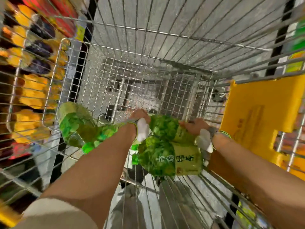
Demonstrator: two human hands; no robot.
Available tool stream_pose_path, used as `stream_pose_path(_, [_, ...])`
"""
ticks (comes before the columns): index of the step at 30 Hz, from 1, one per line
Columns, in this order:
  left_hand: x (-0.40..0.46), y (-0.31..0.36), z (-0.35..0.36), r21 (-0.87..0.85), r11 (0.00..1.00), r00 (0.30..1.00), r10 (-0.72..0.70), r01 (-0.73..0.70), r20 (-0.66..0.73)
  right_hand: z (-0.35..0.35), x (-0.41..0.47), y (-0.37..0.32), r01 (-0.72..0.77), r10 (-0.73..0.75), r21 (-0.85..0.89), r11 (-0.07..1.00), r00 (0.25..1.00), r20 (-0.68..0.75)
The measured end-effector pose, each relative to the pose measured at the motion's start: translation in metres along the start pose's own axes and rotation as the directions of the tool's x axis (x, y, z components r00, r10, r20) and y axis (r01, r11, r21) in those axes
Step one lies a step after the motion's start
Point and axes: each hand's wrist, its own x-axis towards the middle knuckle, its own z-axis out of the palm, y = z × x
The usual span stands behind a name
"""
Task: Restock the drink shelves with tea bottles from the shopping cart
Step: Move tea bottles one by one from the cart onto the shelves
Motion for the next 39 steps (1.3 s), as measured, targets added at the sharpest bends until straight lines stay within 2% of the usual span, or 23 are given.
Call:
stream_pose_path(3, [0.004, 0.001, 0.002, -0.009, 1.0, 1.0, -0.03, 0.03, 0.005, -0.006, 0.0, 0.001, -0.015, 0.016, -0.012, 1.0, 0.999, 0.045])
stream_pose_path(6, [0.003, -0.004, -0.003, -0.111, 0.993, 0.999, -0.029, 0.033, 0.04, -0.011, -0.006, -0.003, -0.021, 0.023, -0.035, 0.999, 0.997, 0.078])
stream_pose_path(11, [-0.02, -0.012, -0.012, -0.303, 0.953, 0.999, -0.015, 0.003, -0.037, -0.015, -0.026, -0.014, 0.024, -0.02, -0.066, 0.998, 0.998, 0.058])
stream_pose_path(17, [-0.088, -0.028, -0.05, -0.384, 0.922, 0.988, -0.013, -0.048, -0.153, -0.034, -0.091, -0.043, 0.089, -0.093, -0.086, 0.992, 0.995, -0.042])
stream_pose_path(20, [-0.116, -0.039, -0.062, -0.486, 0.864, 0.972, 0.017, -0.132, -0.233, -0.04, -0.129, -0.059, 0.171, -0.175, -0.066, 0.983, 0.983, -0.058])
stream_pose_path(22, [-0.141, -0.048, -0.077, -0.536, 0.831, 0.96, -0.008, -0.149, -0.28, -0.041, -0.161, -0.074, 0.211, -0.218, -0.118, 0.97, 0.974, -0.056])
stream_pose_path(24, [-0.166, -0.057, -0.09, -0.602, 0.785, 0.953, -0.051, -0.146, -0.297, -0.041, -0.187, -0.087, 0.175, -0.189, -0.112, 0.978, 0.973, -0.129])
stream_pose_path(26, [-0.19, -0.069, -0.1, -0.676, 0.724, 0.946, -0.111, -0.133, -0.306, -0.042, -0.214, -0.101, 0.19, -0.222, -0.182, 0.965, 0.959, -0.179])
stream_pose_path(31, [-0.245, -0.109, -0.119, -0.815, 0.545, 0.92, -0.186, -0.196, -0.345, -0.035, -0.288, -0.136, 0.303, -0.353, -0.274, 0.913, 0.922, -0.158])
stream_pose_path(35, [-0.293, -0.139, -0.142, -0.892, 0.258, 0.833, -0.331, -0.371, -0.443, -0.017, -0.34, -0.168, 0.401, -0.471, -0.283, 0.871, 0.847, -0.247])
stream_pose_path(36, [-0.294, -0.139, -0.142, -0.882, 0.216, 0.809, -0.352, -0.42, -0.471, -0.017, -0.345, -0.168, 0.399, -0.464, -0.276, 0.874, 0.854, -0.235])
stream_pose_path(38, [-0.323, -0.169, -0.151, -0.865, 0.137, 0.743, -0.46, -0.482, -0.487, 0.004, -0.378, -0.19, 0.462, -0.535, -0.309, 0.831, 0.815, -0.223])
stream_pose_path(39, [-0.335, -0.18, -0.155, -0.86, 0.122, 0.738, -0.463, -0.496, -0.492, 0.011, -0.391, -0.198, 0.483, -0.557, -0.312, 0.818, 0.802, -0.218])
